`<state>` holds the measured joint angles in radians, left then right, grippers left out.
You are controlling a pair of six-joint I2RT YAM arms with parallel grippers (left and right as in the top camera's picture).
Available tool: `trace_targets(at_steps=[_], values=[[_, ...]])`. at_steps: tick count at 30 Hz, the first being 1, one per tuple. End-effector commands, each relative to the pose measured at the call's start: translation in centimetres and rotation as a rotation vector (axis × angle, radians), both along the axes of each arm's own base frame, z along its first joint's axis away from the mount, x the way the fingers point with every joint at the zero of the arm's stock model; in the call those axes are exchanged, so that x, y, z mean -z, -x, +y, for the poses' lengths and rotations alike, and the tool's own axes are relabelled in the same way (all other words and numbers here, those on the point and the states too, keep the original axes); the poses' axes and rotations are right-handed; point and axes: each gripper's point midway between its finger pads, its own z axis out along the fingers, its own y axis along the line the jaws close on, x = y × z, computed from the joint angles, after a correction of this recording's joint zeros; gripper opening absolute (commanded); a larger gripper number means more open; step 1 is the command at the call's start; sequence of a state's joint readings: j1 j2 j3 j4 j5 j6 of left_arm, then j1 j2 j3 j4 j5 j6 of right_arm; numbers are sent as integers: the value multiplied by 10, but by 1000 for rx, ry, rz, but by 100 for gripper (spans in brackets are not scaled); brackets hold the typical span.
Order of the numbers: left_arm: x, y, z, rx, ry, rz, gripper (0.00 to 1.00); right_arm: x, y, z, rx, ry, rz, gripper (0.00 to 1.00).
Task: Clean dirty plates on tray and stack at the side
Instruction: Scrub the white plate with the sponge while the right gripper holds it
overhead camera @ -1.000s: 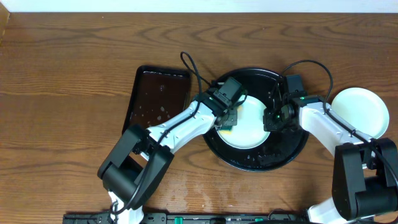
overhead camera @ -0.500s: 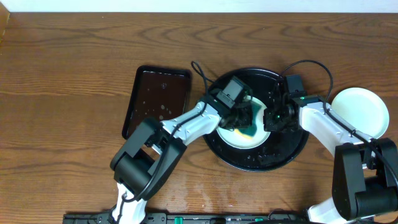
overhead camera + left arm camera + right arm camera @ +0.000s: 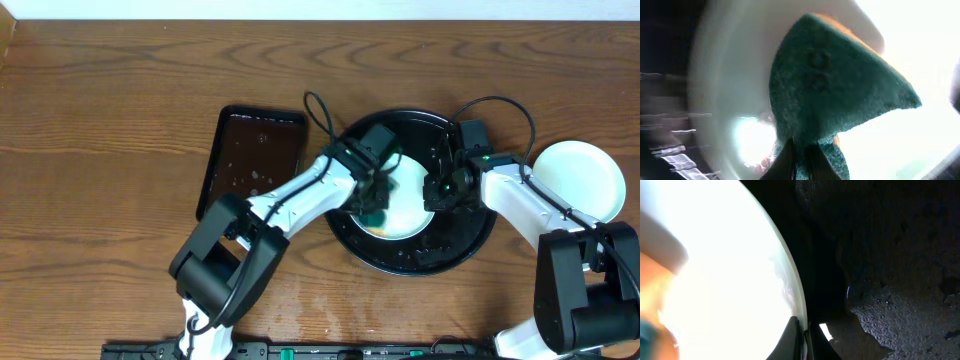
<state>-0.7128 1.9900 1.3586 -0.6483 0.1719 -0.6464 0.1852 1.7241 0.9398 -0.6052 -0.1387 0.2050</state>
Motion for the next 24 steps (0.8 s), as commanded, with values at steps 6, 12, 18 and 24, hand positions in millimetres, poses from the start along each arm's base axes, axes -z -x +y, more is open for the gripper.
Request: trace_targets(at_steps=[6, 12, 18, 24], values=[[-2, -52, 93, -100, -467, -236, 8, 15, 14, -4, -18, 53, 54, 1], [14, -38, 21, -48, -101, -93, 7, 15, 14, -3, -18, 53, 53, 1], [10, -8, -59, 55, 265, 69, 7, 15, 13, -3, -19, 52, 51, 1], [8, 25, -93, 160, 291, 77, 7, 15, 13, -3, -18, 51, 48, 1]])
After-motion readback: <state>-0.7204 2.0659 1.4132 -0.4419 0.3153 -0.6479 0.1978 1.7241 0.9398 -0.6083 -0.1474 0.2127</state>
